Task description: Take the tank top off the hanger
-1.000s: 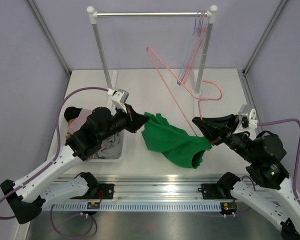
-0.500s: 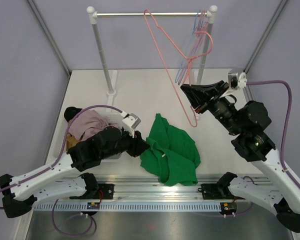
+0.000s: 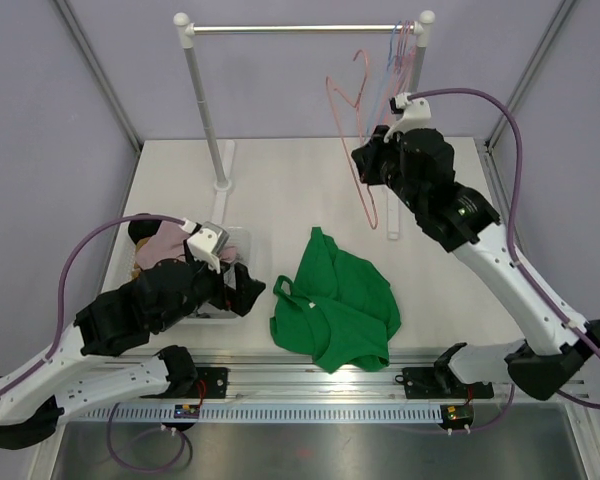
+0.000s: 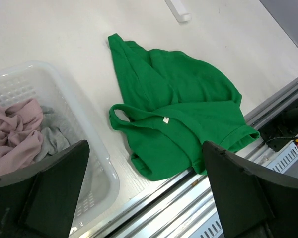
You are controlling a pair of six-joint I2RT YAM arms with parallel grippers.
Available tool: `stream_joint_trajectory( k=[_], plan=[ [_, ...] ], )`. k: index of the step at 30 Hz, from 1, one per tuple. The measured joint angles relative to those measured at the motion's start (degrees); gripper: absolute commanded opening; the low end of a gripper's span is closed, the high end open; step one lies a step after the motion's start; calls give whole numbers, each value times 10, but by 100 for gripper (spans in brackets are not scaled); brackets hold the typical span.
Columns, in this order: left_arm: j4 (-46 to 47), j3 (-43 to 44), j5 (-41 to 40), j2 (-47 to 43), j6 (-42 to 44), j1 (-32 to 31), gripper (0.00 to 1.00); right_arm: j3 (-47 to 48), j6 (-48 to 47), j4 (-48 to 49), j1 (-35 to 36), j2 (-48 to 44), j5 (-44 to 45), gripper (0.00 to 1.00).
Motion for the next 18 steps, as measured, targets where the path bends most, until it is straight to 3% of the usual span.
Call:
stream_joint_trajectory(
  k=[10, 18],
  plan=[
    [-15, -48, -13, -50, 9, 0, 99, 216, -2, -32, -115, 197, -14, 0],
    [-15, -51, -14, -55, 10, 0, 99, 319, -2, -45, -143, 304, -17, 0]
  ],
)
